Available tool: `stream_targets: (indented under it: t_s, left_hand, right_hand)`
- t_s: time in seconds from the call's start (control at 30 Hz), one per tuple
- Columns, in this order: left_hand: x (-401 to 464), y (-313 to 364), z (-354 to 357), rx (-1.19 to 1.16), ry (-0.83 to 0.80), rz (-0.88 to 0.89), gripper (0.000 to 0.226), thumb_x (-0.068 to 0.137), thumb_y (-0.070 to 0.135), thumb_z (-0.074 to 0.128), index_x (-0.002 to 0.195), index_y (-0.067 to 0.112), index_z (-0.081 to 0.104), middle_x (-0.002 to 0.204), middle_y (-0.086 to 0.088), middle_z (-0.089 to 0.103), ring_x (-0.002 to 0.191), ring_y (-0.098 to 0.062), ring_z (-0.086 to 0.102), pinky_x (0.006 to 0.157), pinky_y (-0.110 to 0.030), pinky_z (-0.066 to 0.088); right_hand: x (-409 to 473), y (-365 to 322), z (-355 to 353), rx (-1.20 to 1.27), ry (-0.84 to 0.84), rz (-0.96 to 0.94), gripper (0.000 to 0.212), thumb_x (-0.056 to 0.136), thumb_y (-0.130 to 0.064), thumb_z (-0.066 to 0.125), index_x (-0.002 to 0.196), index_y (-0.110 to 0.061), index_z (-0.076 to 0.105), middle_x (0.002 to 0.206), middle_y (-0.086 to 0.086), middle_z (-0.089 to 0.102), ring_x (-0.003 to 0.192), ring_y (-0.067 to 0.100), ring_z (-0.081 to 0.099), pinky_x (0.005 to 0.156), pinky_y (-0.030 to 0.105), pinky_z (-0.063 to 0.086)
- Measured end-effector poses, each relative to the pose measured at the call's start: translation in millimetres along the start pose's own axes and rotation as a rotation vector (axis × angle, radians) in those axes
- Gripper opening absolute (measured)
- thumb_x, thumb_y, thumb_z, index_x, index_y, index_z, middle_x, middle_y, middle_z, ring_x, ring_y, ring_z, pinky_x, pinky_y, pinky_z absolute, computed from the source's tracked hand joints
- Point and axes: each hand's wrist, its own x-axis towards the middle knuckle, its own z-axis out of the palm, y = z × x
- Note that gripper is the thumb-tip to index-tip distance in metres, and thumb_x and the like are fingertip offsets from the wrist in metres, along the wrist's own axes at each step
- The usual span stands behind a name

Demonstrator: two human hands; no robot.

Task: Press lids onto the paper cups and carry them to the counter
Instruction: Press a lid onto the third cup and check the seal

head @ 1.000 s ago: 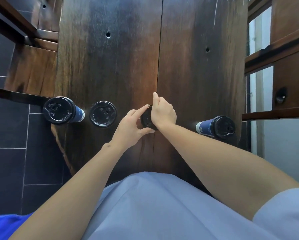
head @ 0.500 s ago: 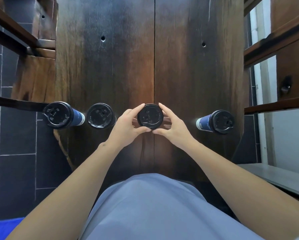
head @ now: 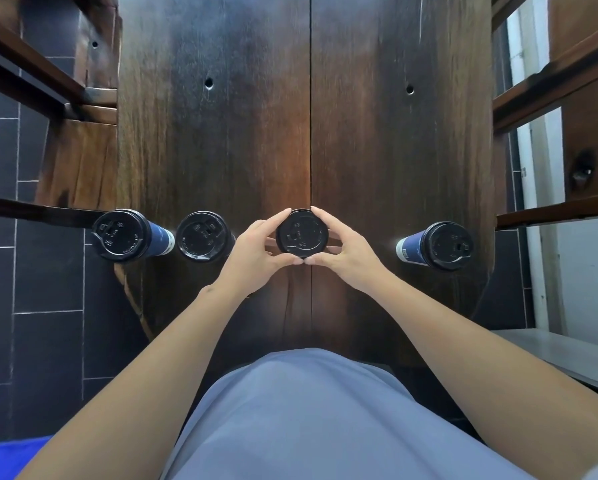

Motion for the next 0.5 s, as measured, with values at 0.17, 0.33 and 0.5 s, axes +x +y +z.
stream_targets:
  t_s: [0.17, 0.33, 0.5]
  left_hand:
    - [0.0, 2.3, -1.3, 0.014, -0.012, 0.001, 0.088, 0.082, 0.026, 0.088, 0.157, 0.032, 0.042, 0.137, 0.003, 0.06, 0.112, -0.012, 0.062, 0.094, -0.03, 0.059]
    - [0.3, 11.2, -6.6, -0.044, -0.045, -0.028, 0.081, 0.082, 0.026, 0.088, 0.151, 0.029, 0.047, 0.143, 0.008, 0.059, 0.125, -0.012, 0.056, 0.102, -0.027, 0.051]
    - [2.4, 30.9, -17.4, -0.044, -0.105, -0.048, 0.085, 0.079, 0.027, 0.091, 0.148, 0.024, 0.041, 0.135, 0.009, 0.054, 0.113, -0.006, 0.058, 0.088, -0.004, 0.046]
  right_hand:
    - [0.8, 2.4, 1.8, 0.003, 0.012, -0.007, 0.084, 0.084, -0.018, 0.083, 0.153, -0.035, 0.038, 0.151, -0.015, 0.049, 0.139, 0.01, 0.045, 0.113, 0.045, 0.045]
    - [2.5, -2.7, -3.8, -0.033, 0.0, -0.028, 0.077, 0.085, -0.023, 0.082, 0.15, -0.034, 0.042, 0.149, -0.014, 0.052, 0.133, 0.008, 0.048, 0.111, 0.038, 0.047]
    - [6.8, -17.3, -24.8, -0.141, -0.069, -0.036, 0.073, 0.085, -0.035, 0.08, 0.148, -0.034, 0.043, 0.147, -0.011, 0.054, 0.13, 0.008, 0.05, 0.107, 0.038, 0.049]
